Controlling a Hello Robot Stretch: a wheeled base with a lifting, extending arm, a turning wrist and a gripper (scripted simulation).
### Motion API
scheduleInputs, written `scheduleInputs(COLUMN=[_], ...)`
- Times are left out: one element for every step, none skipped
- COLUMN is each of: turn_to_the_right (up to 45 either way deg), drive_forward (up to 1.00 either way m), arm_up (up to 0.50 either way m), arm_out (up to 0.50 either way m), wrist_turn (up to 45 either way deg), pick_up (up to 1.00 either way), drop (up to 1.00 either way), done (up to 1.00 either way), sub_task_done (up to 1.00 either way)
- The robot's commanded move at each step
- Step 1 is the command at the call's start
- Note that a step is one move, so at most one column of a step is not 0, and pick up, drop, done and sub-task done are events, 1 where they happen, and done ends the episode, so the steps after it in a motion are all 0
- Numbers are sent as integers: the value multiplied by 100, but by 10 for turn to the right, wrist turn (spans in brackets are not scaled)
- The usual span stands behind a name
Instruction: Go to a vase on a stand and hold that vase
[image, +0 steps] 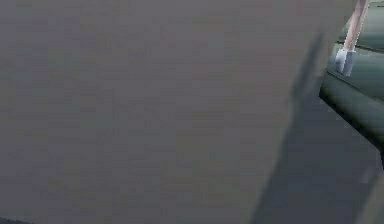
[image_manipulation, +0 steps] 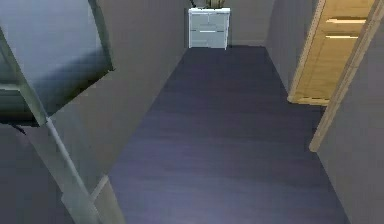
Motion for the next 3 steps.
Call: scheduleInputs(turn_to_the_right=[0,-450,-300], drive_forward=[10,0,0], arm_up=[0,0,0], arm_out=[0,0,0], wrist_turn=[0,0,0], pick_up=[0,0,0], drop=[0,0,0], done=[0,0,0], sub_task_done=[0,0,0])
